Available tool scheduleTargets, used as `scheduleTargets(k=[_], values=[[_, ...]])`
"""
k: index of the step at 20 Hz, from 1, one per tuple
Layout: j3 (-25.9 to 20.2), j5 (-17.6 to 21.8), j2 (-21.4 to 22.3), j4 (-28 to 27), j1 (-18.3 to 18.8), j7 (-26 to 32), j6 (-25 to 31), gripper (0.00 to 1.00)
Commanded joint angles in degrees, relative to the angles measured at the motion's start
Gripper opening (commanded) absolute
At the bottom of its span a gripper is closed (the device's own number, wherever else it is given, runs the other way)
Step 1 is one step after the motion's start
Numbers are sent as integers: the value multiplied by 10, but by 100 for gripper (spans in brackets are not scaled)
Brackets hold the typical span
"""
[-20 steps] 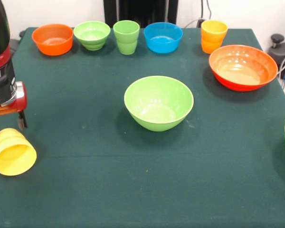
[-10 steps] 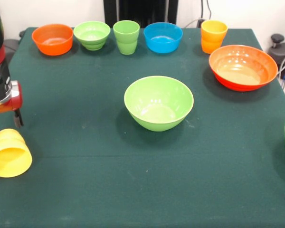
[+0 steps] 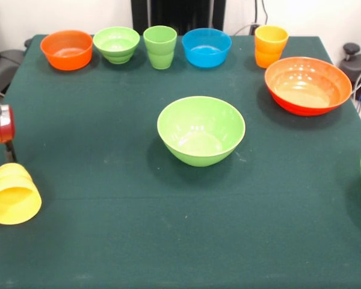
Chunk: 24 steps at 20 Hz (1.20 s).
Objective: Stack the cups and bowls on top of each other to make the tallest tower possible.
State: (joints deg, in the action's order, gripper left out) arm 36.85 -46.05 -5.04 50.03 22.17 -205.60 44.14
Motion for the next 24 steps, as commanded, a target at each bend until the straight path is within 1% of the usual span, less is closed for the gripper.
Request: scheduleTargets(k=[1,5,19,24], values=[[-29,19,-33,-75,2,-58,83,100],[-16,16,-34,-85,-6,-76,103,100],[-26,12,-19,-65,-23,-64,99,100],[-24,12,-19,-67,-26,-69,103,100]])
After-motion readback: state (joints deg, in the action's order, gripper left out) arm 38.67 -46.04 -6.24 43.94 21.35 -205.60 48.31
